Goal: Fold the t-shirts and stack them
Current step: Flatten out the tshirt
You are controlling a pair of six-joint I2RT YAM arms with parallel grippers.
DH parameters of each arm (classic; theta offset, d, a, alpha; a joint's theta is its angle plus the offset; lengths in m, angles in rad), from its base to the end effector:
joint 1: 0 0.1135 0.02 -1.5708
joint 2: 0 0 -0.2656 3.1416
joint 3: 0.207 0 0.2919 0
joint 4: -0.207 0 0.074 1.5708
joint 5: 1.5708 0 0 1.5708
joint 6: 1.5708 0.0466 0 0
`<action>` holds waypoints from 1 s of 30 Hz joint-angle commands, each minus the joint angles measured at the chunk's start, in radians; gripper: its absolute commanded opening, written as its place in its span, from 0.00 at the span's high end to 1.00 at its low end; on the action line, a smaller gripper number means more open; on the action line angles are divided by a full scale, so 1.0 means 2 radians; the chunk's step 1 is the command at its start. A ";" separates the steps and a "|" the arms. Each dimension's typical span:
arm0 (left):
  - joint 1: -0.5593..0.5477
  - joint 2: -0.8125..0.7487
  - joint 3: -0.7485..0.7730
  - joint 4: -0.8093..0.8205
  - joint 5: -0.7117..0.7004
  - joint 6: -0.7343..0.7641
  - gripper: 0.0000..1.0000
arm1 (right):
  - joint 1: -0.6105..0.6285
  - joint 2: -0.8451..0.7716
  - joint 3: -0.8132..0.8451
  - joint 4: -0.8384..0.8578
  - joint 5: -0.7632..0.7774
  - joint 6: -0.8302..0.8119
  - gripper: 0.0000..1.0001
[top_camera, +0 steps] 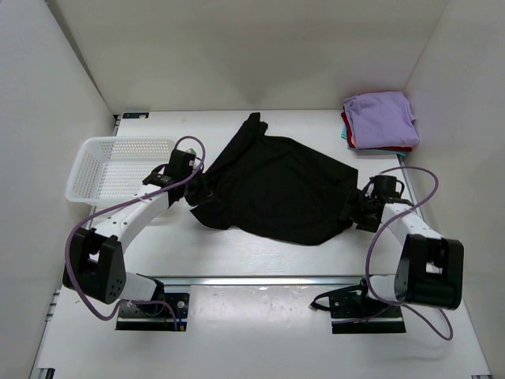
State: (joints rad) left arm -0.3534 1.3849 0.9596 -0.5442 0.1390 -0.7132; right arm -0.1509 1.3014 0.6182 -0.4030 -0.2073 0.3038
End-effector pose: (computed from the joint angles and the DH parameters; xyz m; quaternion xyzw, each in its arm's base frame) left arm 0.3016 -0.1181 0.2122 -0.1503 0.9411 -0.2073 0.2207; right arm 0.2629 -0.0303 0.1299 0.1935 0.9463 0.1184 0.2303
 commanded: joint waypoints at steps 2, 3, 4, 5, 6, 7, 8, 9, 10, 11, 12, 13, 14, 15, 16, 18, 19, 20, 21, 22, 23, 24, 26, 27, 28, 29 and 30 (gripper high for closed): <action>-0.006 -0.012 0.009 0.007 0.003 0.008 1.00 | 0.027 0.090 0.049 0.035 -0.017 -0.038 0.32; -0.006 -0.011 0.009 0.006 -0.001 0.010 1.00 | 0.039 0.115 0.057 0.032 -0.020 -0.045 0.31; -0.007 -0.014 0.011 0.004 -0.001 0.010 1.00 | 0.046 0.124 0.081 0.029 -0.021 -0.048 0.34; -0.004 -0.011 0.010 0.004 0.001 0.010 1.00 | 0.049 0.142 0.100 0.022 -0.018 -0.051 0.48; -0.006 -0.010 0.011 0.006 -0.004 0.011 1.00 | 0.053 0.155 0.113 0.018 -0.019 -0.054 0.67; -0.004 -0.013 0.012 0.004 -0.004 0.012 1.00 | 0.053 0.159 0.128 0.017 -0.018 -0.052 0.81; -0.005 -0.013 0.011 0.004 -0.004 0.014 1.00 | 0.053 0.160 0.139 0.012 -0.011 -0.051 1.00; 0.001 -0.016 0.010 0.000 -0.004 0.015 1.00 | 0.051 0.155 0.146 0.005 -0.008 -0.048 1.00; -0.002 -0.018 0.010 0.001 -0.007 0.015 1.00 | 0.046 0.144 0.148 0.007 -0.008 -0.045 1.00; -0.001 -0.018 0.010 0.001 -0.008 0.015 1.00 | 0.039 0.135 0.151 0.006 -0.005 -0.045 1.00; 0.000 -0.021 0.011 0.001 -0.009 0.015 1.00 | 0.042 0.117 0.156 0.001 0.002 -0.045 1.00; 0.000 -0.021 0.011 0.000 -0.007 0.015 1.00 | 0.035 0.097 0.159 -0.006 0.008 -0.048 1.00; 0.000 -0.021 0.010 0.000 -0.004 0.017 1.00 | 0.033 0.088 0.166 -0.012 0.016 -0.052 1.00; -0.002 -0.021 0.013 0.001 -0.009 0.015 1.00 | 0.032 0.069 0.173 -0.024 0.012 -0.056 1.00; -0.002 -0.021 0.011 -0.003 -0.009 0.015 1.00 | 0.029 0.056 0.176 -0.029 0.012 -0.058 1.00; -0.004 -0.018 0.013 0.001 -0.008 0.014 1.00 | 0.020 -0.018 0.182 -0.058 -0.002 -0.060 1.00; -0.001 -0.018 0.012 -0.002 -0.006 0.014 1.00 | 0.016 -0.031 0.175 -0.059 -0.004 -0.055 1.00; -0.004 -0.018 0.013 -0.001 -0.007 0.014 1.00 | 0.014 -0.059 0.165 -0.065 -0.007 -0.051 1.00; -0.004 -0.019 0.012 0.001 -0.007 0.013 1.00 | 0.009 -0.085 0.160 -0.070 -0.011 -0.044 1.00; -0.005 -0.020 0.011 0.000 -0.008 0.014 1.00 | -0.001 -0.095 0.150 -0.071 -0.010 -0.045 1.00; -0.004 -0.020 0.014 -0.001 -0.009 0.015 1.00 | -0.005 -0.122 0.140 -0.081 -0.013 -0.045 1.00; -0.005 -0.021 0.014 -0.001 -0.010 0.015 1.00 | -0.008 -0.125 0.134 -0.085 -0.017 -0.046 1.00; -0.006 -0.020 0.012 0.000 -0.009 0.017 1.00 | -0.007 -0.131 0.122 -0.091 -0.017 -0.055 1.00; -0.005 -0.021 0.012 0.000 -0.007 0.016 1.00 | -0.008 -0.129 0.120 -0.090 -0.020 -0.058 1.00; -0.007 -0.021 0.012 0.001 -0.008 0.016 1.00 | -0.007 -0.121 0.120 -0.090 -0.020 -0.060 1.00; -0.008 -0.020 0.014 0.001 -0.008 0.016 1.00 | -0.004 -0.115 0.122 -0.086 -0.022 -0.058 1.00; -0.007 -0.019 0.014 -0.002 -0.010 0.017 1.00 | -0.004 -0.098 0.122 -0.078 -0.024 -0.058 1.00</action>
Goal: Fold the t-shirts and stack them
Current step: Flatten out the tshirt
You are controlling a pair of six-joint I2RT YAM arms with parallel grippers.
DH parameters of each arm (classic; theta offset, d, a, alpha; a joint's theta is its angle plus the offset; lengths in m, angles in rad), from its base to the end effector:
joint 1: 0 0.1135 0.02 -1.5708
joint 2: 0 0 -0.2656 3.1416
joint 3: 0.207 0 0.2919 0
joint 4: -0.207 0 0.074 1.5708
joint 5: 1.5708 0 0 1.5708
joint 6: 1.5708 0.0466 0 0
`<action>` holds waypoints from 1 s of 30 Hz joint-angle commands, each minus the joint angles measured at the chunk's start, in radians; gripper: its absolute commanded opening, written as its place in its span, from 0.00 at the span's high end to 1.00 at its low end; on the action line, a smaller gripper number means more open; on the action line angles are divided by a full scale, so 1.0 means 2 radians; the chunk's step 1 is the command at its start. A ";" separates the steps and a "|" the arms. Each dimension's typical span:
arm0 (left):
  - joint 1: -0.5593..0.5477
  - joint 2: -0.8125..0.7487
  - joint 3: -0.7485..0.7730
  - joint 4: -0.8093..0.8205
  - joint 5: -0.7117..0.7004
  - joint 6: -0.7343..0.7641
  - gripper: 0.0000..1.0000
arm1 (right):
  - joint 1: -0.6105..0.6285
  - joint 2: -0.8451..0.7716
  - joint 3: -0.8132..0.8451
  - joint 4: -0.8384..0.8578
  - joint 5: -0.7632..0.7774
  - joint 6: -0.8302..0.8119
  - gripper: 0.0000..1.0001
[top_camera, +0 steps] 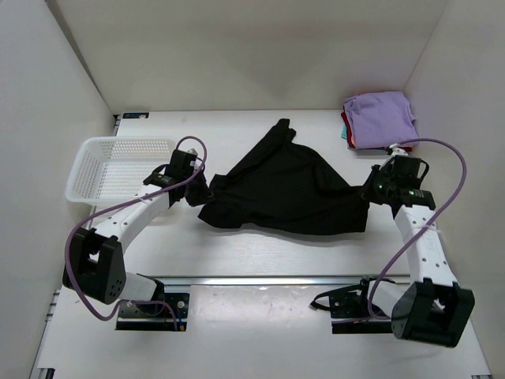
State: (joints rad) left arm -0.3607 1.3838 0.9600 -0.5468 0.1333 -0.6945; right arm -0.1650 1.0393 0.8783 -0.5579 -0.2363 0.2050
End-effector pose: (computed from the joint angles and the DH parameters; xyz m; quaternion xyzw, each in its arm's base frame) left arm 0.3006 -0.1200 0.2125 -0.1389 0.9432 -0.2035 0.2228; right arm 0.2649 -0.0331 0.2773 0.1185 0.8978 0.1155 0.4081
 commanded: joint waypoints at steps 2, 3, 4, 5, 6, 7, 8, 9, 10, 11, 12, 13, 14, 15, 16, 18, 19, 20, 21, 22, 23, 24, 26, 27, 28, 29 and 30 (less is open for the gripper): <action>-0.002 -0.021 0.016 0.001 -0.010 0.010 1.00 | 0.013 0.062 -0.004 0.019 -0.014 -0.006 1.00; -0.003 -0.022 0.015 0.000 -0.013 0.009 1.00 | 0.016 0.086 0.006 0.033 -0.018 -0.008 1.00; -0.003 -0.020 0.015 0.001 -0.013 0.011 1.00 | 0.020 0.117 0.014 0.043 -0.020 -0.010 1.00; -0.001 -0.019 0.016 0.001 -0.013 0.011 1.00 | 0.022 0.136 0.038 0.043 -0.022 -0.014 0.97; -0.003 -0.018 0.015 0.002 -0.012 0.011 1.00 | 0.022 0.171 0.070 0.036 -0.012 -0.017 0.85; -0.001 -0.016 0.015 0.002 -0.012 0.009 1.00 | 0.024 0.203 0.089 0.021 -0.004 -0.015 0.68; 0.000 -0.016 0.015 0.003 -0.009 0.011 1.00 | 0.025 0.215 0.120 0.013 0.003 -0.011 0.61; -0.001 -0.015 0.018 0.003 -0.011 0.010 1.00 | 0.023 0.230 0.135 0.001 0.015 -0.004 0.53; 0.000 -0.018 0.016 0.003 -0.011 0.009 1.00 | 0.023 0.230 0.133 -0.002 0.021 0.000 0.49; 0.002 -0.016 0.016 0.005 -0.008 0.012 1.00 | 0.023 0.227 0.125 -0.003 0.028 0.003 0.48; 0.005 -0.018 0.015 0.006 -0.012 0.009 1.00 | 0.014 0.220 0.109 -0.007 0.031 0.011 0.48; 0.006 -0.021 0.014 0.005 -0.013 0.011 1.00 | 0.012 0.211 0.090 -0.009 0.033 0.011 0.47; 0.009 -0.019 0.013 0.006 -0.010 0.009 1.00 | 0.007 0.198 0.082 -0.013 0.032 0.022 0.47; 0.010 -0.020 0.009 0.008 -0.011 0.007 1.00 | 0.004 0.191 0.061 -0.015 0.035 0.024 0.47; 0.012 -0.020 0.007 0.013 -0.007 0.006 1.00 | 0.004 0.178 0.039 -0.021 0.037 0.031 0.48; 0.012 -0.018 0.005 0.013 -0.008 0.003 1.00 | 0.009 0.150 0.009 -0.033 0.047 0.037 0.48; 0.015 -0.017 0.004 0.016 -0.005 0.002 1.00 | 0.010 0.134 -0.011 -0.039 0.050 0.043 0.52; 0.011 -0.017 0.005 0.017 -0.002 0.003 1.00 | 0.011 0.119 -0.018 -0.043 0.051 0.046 0.54; 0.011 -0.018 0.005 0.016 -0.001 0.000 1.00 | 0.007 0.112 -0.034 -0.051 0.053 0.049 0.61; 0.014 -0.014 0.002 0.018 -0.003 0.000 1.00 | 0.007 0.102 -0.046 -0.058 0.054 0.052 0.75; 0.013 -0.015 0.000 0.017 -0.001 -0.001 1.00 | 0.003 0.095 -0.056 -0.064 0.057 0.053 0.85; 0.011 -0.013 0.002 0.020 -0.001 -0.002 1.00 | 0.003 0.094 -0.059 -0.068 0.060 0.053 0.87; 0.009 -0.011 -0.001 0.022 0.000 -0.003 1.00 | 0.002 0.095 -0.068 -0.067 0.065 0.053 0.87; 0.009 -0.015 0.003 0.023 0.000 -0.003 1.00 | 0.004 0.095 -0.070 -0.068 0.070 0.054 0.86; 0.008 -0.012 0.005 0.023 0.002 0.001 1.00 | 0.007 0.105 -0.072 -0.065 0.071 0.057 0.79; 0.008 -0.012 0.005 0.018 -0.002 -0.001 1.00 | 0.009 0.112 -0.073 -0.059 0.073 0.055 0.69; 0.008 -0.012 0.005 0.021 0.001 -0.002 1.00 | 0.015 0.115 -0.077 -0.053 0.075 0.058 0.65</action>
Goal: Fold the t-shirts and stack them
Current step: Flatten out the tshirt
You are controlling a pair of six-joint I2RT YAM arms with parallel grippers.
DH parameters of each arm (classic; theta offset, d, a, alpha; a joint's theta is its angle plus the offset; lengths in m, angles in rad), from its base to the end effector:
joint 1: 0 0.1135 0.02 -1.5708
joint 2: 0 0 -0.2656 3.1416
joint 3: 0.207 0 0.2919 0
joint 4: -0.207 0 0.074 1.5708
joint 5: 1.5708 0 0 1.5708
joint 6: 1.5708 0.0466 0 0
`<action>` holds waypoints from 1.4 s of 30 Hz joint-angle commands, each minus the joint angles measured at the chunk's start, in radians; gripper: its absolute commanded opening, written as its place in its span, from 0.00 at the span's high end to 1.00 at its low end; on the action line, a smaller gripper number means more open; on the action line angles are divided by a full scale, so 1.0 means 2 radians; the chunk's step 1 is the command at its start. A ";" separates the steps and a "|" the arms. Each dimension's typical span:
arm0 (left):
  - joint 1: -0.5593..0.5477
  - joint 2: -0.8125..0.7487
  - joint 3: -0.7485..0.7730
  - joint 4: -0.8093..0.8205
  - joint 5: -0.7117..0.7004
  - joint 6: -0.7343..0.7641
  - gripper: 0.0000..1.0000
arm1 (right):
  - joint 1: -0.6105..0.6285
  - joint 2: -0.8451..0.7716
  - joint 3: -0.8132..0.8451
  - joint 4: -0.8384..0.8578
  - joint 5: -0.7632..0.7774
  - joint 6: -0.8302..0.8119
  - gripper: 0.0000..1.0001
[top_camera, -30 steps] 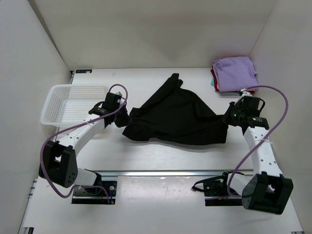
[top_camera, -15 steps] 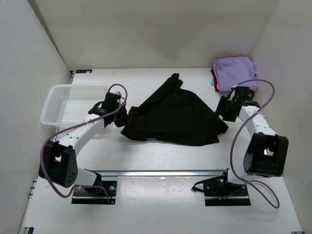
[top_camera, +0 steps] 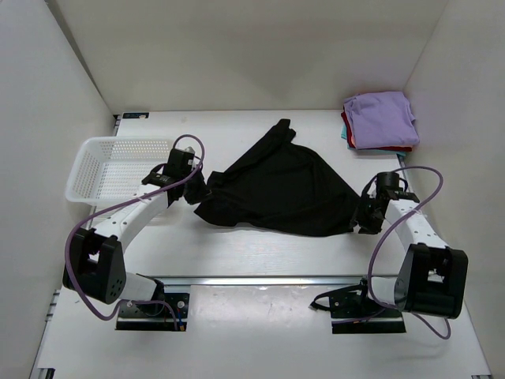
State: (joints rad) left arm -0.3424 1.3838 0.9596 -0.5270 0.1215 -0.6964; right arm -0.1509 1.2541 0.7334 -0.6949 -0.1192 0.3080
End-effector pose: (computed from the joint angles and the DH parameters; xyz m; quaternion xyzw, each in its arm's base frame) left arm 0.3047 -0.1146 0.2137 -0.1492 0.9390 -0.2012 0.2355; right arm 0.2547 -0.0331 0.1631 0.2132 0.9592 0.0723 0.1712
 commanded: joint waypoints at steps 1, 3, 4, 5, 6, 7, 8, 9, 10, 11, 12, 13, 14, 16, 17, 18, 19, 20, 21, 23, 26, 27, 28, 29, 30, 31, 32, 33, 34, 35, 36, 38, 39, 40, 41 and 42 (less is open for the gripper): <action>-0.003 -0.009 0.006 0.010 0.007 0.005 1.00 | 0.014 0.016 -0.010 0.027 0.020 0.009 0.62; -0.001 -0.009 0.006 0.009 0.007 0.001 1.00 | 0.021 0.026 -0.010 0.035 0.017 0.012 0.58; -0.004 -0.009 0.009 0.010 0.001 0.002 1.00 | 0.024 0.029 -0.012 0.041 0.018 0.015 0.56; -0.003 -0.013 0.008 0.010 -0.002 0.002 1.00 | 0.032 0.039 -0.016 0.047 0.023 0.021 0.54; 0.000 -0.010 0.012 0.007 0.002 0.002 1.00 | 0.044 0.038 -0.013 0.048 0.024 0.022 0.54; -0.004 -0.010 0.012 0.010 -0.001 0.004 1.00 | 0.050 0.046 -0.016 0.057 0.033 0.022 0.52; -0.004 -0.012 0.011 0.010 0.000 0.005 1.00 | 0.053 0.053 -0.019 0.070 0.046 0.022 0.50; -0.003 -0.012 0.009 0.011 0.001 0.005 1.00 | 0.058 0.064 -0.024 0.079 0.056 0.022 0.50; -0.004 -0.010 0.009 0.011 0.005 0.003 1.00 | 0.060 0.072 -0.022 0.082 0.058 0.021 0.50; -0.004 -0.010 0.008 0.010 0.001 0.003 1.00 | 0.062 0.085 -0.019 0.082 0.058 0.021 0.50; -0.004 -0.009 0.007 0.010 0.005 0.002 1.00 | 0.062 0.101 -0.016 0.084 0.072 0.021 0.51; -0.004 -0.009 0.005 0.013 0.007 0.002 1.00 | 0.070 0.110 -0.008 0.079 0.076 0.017 0.54; -0.003 -0.009 0.006 0.009 0.006 0.001 1.00 | 0.072 0.118 -0.001 0.075 0.080 0.015 0.71; -0.001 -0.012 0.003 0.013 0.008 0.001 1.00 | 0.086 0.118 0.005 0.077 0.080 0.009 1.00; 0.003 -0.015 0.003 0.021 0.014 0.001 1.00 | 0.086 0.109 0.007 0.077 0.074 0.003 1.00; 0.005 -0.015 0.004 0.020 0.014 0.004 1.00 | 0.090 0.099 0.012 0.074 0.073 0.002 1.00; 0.002 -0.018 0.011 0.010 0.005 0.006 1.00 | 0.087 0.083 0.018 0.071 0.069 0.000 1.00; 0.007 -0.015 0.028 -0.002 -0.006 0.007 1.00 | 0.079 0.074 0.032 0.065 0.064 0.000 1.00; 0.013 -0.013 0.051 -0.009 -0.012 0.004 1.00 | 0.078 0.060 0.053 0.051 0.065 0.000 1.00; 0.044 -0.008 0.112 -0.010 0.004 -0.005 1.00 | 0.058 0.030 0.107 0.043 0.026 0.000 1.00; 0.067 0.021 0.210 -0.013 0.008 -0.013 1.00 | 0.043 0.016 0.181 0.044 -0.006 0.002 1.00; 0.071 0.030 0.270 -0.019 0.008 -0.009 1.00 | 0.043 0.017 0.229 0.033 -0.008 0.002 1.00; 0.079 0.052 0.307 -0.029 0.007 0.000 1.00 | 0.043 0.026 0.257 0.028 -0.016 0.002 1.00; 0.087 0.074 0.371 -0.043 0.005 0.009 1.00 | 0.046 0.035 0.309 0.019 -0.019 -0.002 1.00; 0.091 0.084 0.435 -0.058 0.007 0.011 1.00 | 0.049 0.036 0.360 0.013 -0.007 -0.001 1.00; 0.104 0.106 0.495 -0.068 0.004 0.018 1.00 | 0.054 0.046 0.406 0.004 -0.009 -0.006 1.00; 0.109 0.115 0.518 -0.084 0.002 0.018 1.00 | 0.051 0.047 0.428 0.003 -0.004 -0.004 1.00; 0.112 0.132 0.564 -0.089 0.005 0.015 1.00 | 0.051 0.049 0.460 -0.005 -0.002 -0.003 1.00; 0.120 0.141 0.586 -0.104 0.010 0.014 1.00 | 0.050 0.049 0.475 -0.005 0.000 0.004 1.00; 0.122 0.145 0.624 -0.116 0.012 0.018 1.00 | 0.053 0.041 0.494 -0.010 0.007 0.006 1.00; 0.123 0.143 0.630 -0.118 0.012 0.017 1.00 | 0.055 0.038 0.507 -0.008 0.010 0.004 1.00; 0.104 0.127 0.658 -0.129 -0.017 0.041 1.00 | 0.062 0.015 0.521 -0.024 0.039 0.000 1.00; 0.081 0.123 0.672 -0.153 -0.038 0.048 1.00 | 0.072 0.007 0.520 -0.025 0.053 -0.001 1.00; 0.057 0.106 0.687 -0.171 -0.071 0.076 1.00 | 0.073 -0.022 0.518 -0.031 0.075 -0.004 1.00; 0.046 0.096 0.686 -0.170 -0.088 0.084 1.00 | 0.072 -0.032 0.518 -0.034 0.085 -0.002 1.00; 0.032 0.070 0.673 -0.167 -0.109 0.090 1.00 | 0.066 -0.039 0.515 -0.035 0.092 -0.002 1.00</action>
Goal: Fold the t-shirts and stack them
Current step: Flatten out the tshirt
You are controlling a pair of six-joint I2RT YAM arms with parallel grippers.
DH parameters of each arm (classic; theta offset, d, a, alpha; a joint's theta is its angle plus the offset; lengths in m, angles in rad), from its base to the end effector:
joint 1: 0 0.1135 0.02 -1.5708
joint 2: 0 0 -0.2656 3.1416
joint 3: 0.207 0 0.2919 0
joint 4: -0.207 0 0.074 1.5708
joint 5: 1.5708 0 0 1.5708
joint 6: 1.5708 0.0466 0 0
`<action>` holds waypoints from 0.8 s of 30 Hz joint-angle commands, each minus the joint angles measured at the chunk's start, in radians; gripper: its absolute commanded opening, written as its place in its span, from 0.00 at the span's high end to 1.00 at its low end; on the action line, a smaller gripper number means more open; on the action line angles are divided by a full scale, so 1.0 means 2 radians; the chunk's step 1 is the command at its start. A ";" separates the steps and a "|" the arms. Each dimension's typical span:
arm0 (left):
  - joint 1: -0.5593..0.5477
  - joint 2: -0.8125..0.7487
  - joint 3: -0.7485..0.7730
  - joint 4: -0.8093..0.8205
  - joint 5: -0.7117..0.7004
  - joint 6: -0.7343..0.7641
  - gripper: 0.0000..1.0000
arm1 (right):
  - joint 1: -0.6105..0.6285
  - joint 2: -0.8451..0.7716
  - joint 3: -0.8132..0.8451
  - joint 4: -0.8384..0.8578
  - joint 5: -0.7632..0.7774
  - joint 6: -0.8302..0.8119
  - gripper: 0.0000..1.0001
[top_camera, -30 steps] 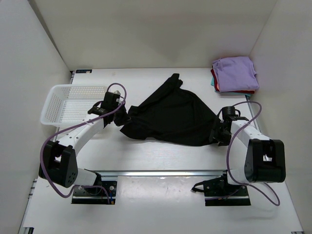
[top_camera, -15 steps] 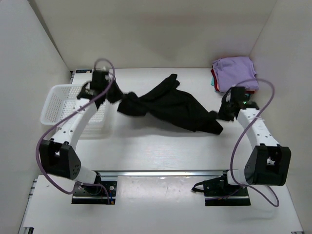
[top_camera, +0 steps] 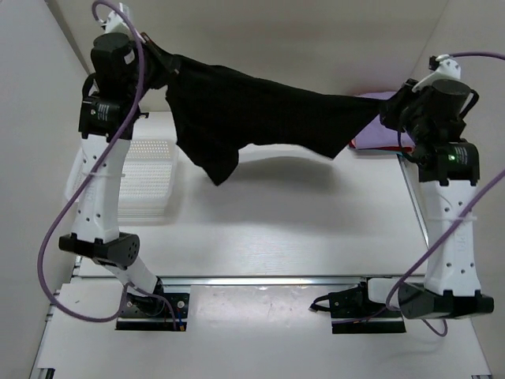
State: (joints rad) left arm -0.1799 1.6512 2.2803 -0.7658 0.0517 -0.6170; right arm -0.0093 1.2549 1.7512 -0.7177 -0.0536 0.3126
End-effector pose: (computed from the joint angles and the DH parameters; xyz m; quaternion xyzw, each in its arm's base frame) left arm 0.3502 -0.0661 0.5784 -0.1468 0.7393 -0.2728 0.5979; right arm 0.2777 -0.0001 0.5283 0.1086 0.7732 0.1150 0.6141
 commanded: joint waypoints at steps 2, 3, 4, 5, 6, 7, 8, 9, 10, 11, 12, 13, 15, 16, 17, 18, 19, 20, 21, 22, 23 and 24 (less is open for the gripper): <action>-0.038 -0.108 -0.039 -0.030 -0.070 0.031 1.00 | 0.001 -0.070 0.007 -0.028 0.070 -0.007 1.00; -0.031 -0.124 -0.069 -0.020 -0.063 0.026 1.00 | 0.000 -0.076 0.011 -0.028 0.080 -0.011 1.00; -0.019 -0.150 -0.088 -0.013 -0.057 0.017 1.00 | -0.004 -0.085 0.013 -0.026 0.078 -0.015 1.00; -0.020 -0.164 -0.091 -0.008 -0.062 0.018 1.00 | -0.006 -0.089 0.013 -0.025 0.078 -0.014 1.00; -0.020 -0.171 -0.087 -0.013 -0.067 0.021 1.00 | -0.005 -0.094 0.010 -0.026 0.077 -0.014 1.00; -0.018 -0.170 -0.073 -0.021 -0.070 0.022 1.00 | -0.008 -0.093 0.014 -0.025 0.072 -0.014 1.00; -0.018 -0.166 -0.066 -0.021 -0.067 0.015 1.00 | -0.009 -0.095 0.013 -0.025 0.070 -0.013 1.00; -0.012 -0.161 -0.060 -0.020 -0.056 0.012 1.00 | -0.010 -0.086 0.013 -0.025 0.061 -0.008 1.00; -0.013 -0.156 -0.056 -0.020 -0.054 0.013 1.00 | -0.011 -0.084 0.013 -0.022 0.057 -0.009 1.00; -0.011 -0.149 -0.056 -0.009 -0.057 0.012 1.00 | -0.014 -0.075 0.013 -0.019 0.052 -0.008 0.99; -0.009 -0.144 -0.062 -0.001 -0.056 0.011 1.00 | -0.015 -0.069 0.012 -0.018 0.042 -0.007 1.00; -0.008 -0.135 -0.076 0.006 -0.047 0.009 1.00 | -0.015 -0.055 0.012 -0.017 0.036 -0.007 1.00; 0.001 -0.111 -0.089 0.024 -0.034 -0.001 1.00 | -0.013 -0.025 0.012 -0.008 0.032 -0.004 1.00; 0.004 -0.102 -0.092 0.032 -0.027 -0.005 1.00 | -0.012 -0.013 0.016 -0.002 0.031 -0.004 1.00; 0.003 -0.083 -0.084 0.034 -0.027 -0.010 1.00 | -0.014 0.003 0.022 -0.003 0.031 -0.004 1.00; 0.004 -0.057 -0.075 0.033 -0.026 -0.014 1.00 | -0.011 0.013 0.028 0.001 0.034 -0.004 1.00; 0.005 -0.032 -0.054 0.030 -0.024 -0.012 1.00 | -0.008 0.040 0.037 0.007 0.032 -0.004 1.00; 0.003 -0.003 -0.025 0.026 -0.017 -0.014 1.00 | -0.005 0.049 0.051 0.009 0.034 -0.005 1.00; 0.007 0.013 -0.010 0.026 -0.016 -0.014 1.00 | -0.004 0.067 0.057 0.011 0.037 -0.004 1.00; 0.012 0.027 0.018 0.022 -0.008 -0.019 1.00 | -0.001 0.075 0.068 0.017 0.040 -0.011 1.00; 0.015 0.053 0.042 0.023 0.001 -0.024 1.00 | -0.004 0.093 0.081 0.017 0.039 -0.011 1.00; 0.019 0.078 0.065 0.025 0.006 -0.030 1.00 | -0.005 0.111 0.090 0.021 0.038 -0.016 1.00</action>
State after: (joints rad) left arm -0.1726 1.7420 2.2833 -0.7124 0.0273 -0.6445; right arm -0.0193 1.4498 1.8423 -0.7399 -0.0040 0.3065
